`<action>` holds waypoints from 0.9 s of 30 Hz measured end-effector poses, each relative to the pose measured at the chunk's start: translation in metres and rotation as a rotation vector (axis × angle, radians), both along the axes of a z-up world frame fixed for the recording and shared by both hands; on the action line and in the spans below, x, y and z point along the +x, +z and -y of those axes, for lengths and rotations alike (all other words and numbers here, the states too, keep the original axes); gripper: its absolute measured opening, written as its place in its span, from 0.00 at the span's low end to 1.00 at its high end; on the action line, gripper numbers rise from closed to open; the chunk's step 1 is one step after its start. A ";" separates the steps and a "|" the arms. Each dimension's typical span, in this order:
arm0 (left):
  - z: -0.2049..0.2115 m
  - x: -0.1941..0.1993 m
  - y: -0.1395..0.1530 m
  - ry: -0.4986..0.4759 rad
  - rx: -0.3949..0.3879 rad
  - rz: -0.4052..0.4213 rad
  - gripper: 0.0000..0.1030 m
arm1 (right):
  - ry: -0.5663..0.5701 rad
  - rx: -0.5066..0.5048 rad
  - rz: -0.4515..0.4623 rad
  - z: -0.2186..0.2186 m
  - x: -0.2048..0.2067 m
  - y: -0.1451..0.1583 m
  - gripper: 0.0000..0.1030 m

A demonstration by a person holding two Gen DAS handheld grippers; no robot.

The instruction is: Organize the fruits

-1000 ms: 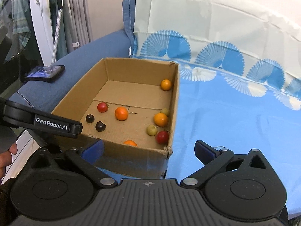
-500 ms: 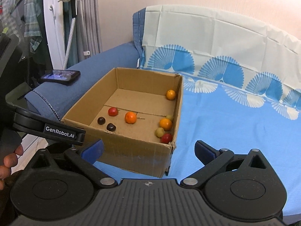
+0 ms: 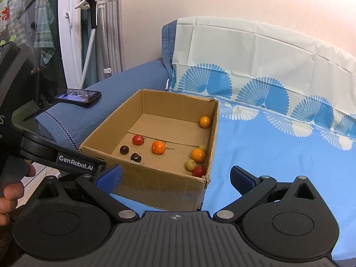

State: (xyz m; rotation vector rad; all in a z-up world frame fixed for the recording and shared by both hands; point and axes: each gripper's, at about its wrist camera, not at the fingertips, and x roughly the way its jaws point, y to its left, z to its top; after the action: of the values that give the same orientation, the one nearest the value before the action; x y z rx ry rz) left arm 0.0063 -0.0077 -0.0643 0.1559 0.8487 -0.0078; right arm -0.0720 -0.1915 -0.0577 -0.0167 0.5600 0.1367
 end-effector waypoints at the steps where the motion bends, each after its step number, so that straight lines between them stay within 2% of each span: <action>1: 0.000 0.000 0.000 -0.002 0.000 -0.005 1.00 | 0.001 0.000 0.000 0.001 0.000 0.000 0.99; 27: 0.003 0.008 -0.010 -0.001 0.032 -0.041 1.00 | 0.002 0.014 -0.020 0.000 0.007 -0.004 0.99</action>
State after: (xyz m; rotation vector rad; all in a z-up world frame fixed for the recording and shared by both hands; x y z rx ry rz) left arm 0.0143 -0.0110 -0.0748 0.1870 0.8897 0.0019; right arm -0.0654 -0.1911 -0.0617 -0.0019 0.5786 0.1430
